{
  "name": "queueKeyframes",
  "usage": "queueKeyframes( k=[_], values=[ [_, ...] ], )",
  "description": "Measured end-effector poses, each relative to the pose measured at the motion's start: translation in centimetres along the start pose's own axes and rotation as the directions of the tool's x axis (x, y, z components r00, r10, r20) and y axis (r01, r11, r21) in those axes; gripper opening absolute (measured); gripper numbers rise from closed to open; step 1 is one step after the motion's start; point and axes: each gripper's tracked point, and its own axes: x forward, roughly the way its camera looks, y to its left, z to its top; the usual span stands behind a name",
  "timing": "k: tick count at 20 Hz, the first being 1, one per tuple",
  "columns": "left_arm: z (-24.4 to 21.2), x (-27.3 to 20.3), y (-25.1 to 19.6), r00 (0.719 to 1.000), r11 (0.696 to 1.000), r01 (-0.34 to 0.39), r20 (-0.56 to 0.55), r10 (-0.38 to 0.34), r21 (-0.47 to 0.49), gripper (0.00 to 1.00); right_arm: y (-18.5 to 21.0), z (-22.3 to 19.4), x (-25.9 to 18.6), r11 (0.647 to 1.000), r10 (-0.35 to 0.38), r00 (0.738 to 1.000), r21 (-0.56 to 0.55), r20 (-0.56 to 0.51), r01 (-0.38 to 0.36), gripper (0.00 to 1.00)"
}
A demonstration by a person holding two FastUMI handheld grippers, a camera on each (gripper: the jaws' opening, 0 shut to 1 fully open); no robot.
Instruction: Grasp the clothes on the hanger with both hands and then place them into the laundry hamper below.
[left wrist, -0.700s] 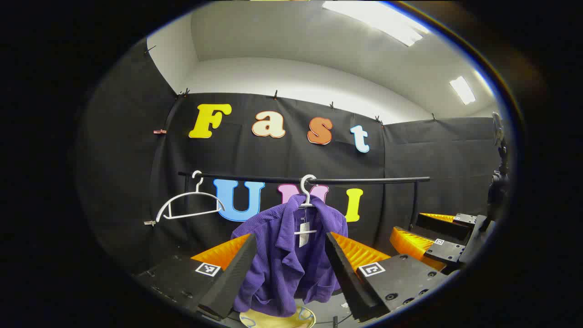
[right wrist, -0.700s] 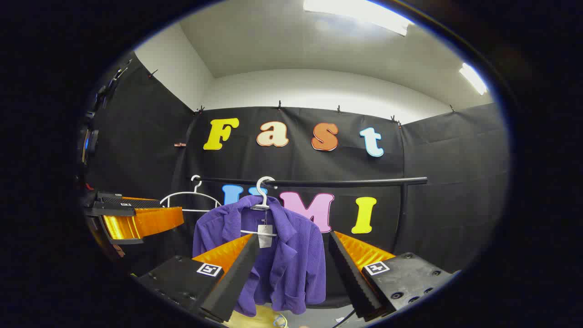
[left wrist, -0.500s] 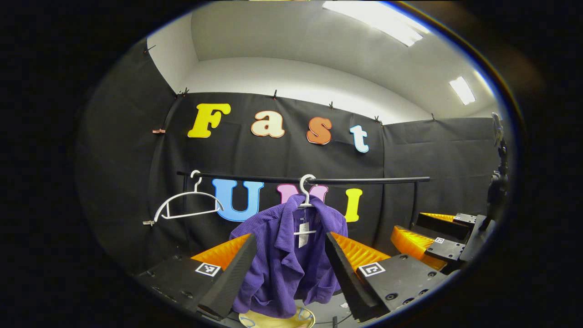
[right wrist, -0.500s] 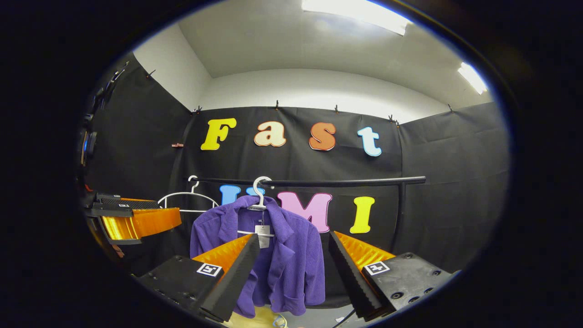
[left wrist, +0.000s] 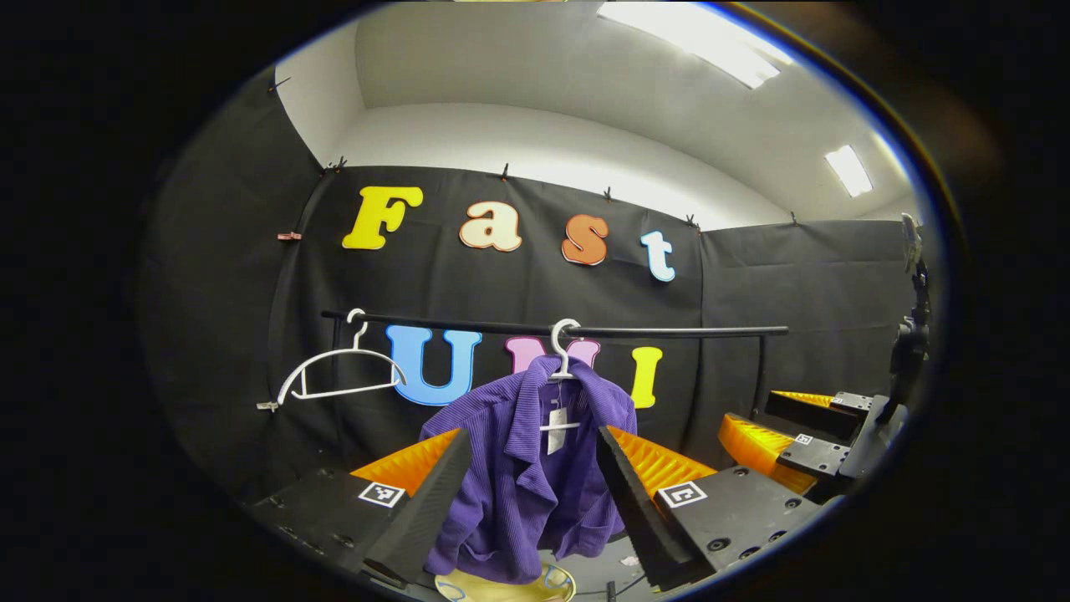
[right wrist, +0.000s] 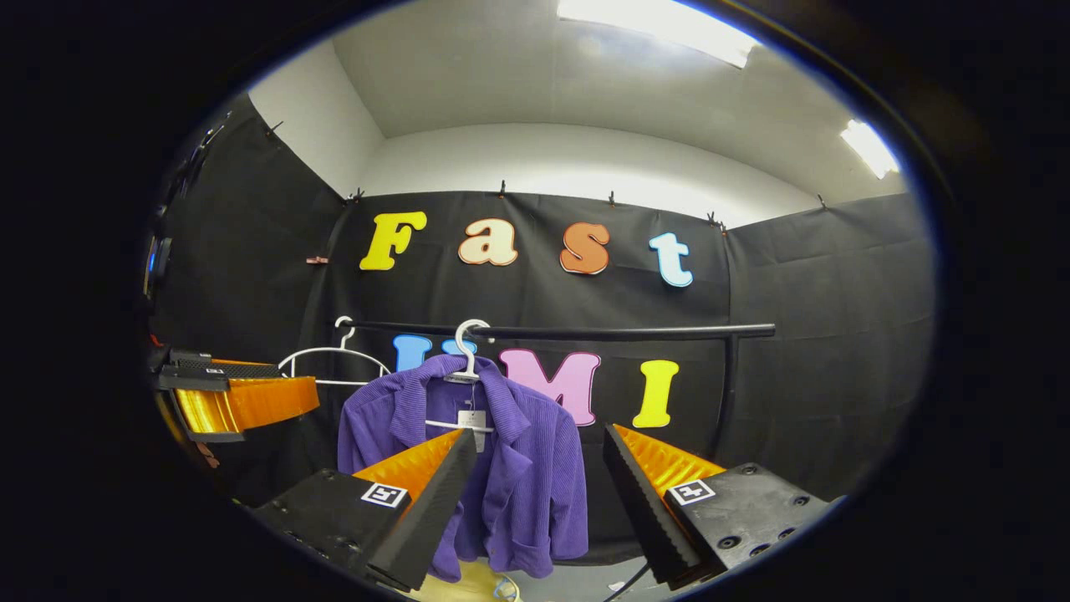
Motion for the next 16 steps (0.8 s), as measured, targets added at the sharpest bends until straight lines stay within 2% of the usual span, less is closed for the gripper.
queueKeyframes(
  k=[9, 12, 16],
  values=[
    [-0.7, -0.1, 0.7, 0.997, 0.997, 0.079, -0.002, -0.079, 0.004, 0.93, 1.4, 0.0, -0.3, 0.999, -0.050, 0.999, -0.023, 0.006, 0.050, 0.97],
    [-2.4, 0.7, 1.0, 0.993, 0.994, 0.114, -0.030, -0.113, 0.001, 0.93, 2.1, -0.7, 0.0, 0.997, -0.064, 0.998, -0.044, 0.005, 0.064, 0.95],
    [-5.0, 2.5, 0.2, 0.989, 0.991, 0.134, -0.059, -0.134, -0.007, 0.93, 3.0, -2.9, 1.8, 0.998, -0.044, 0.999, -0.054, -0.018, 0.043, 0.95]
  ],
)
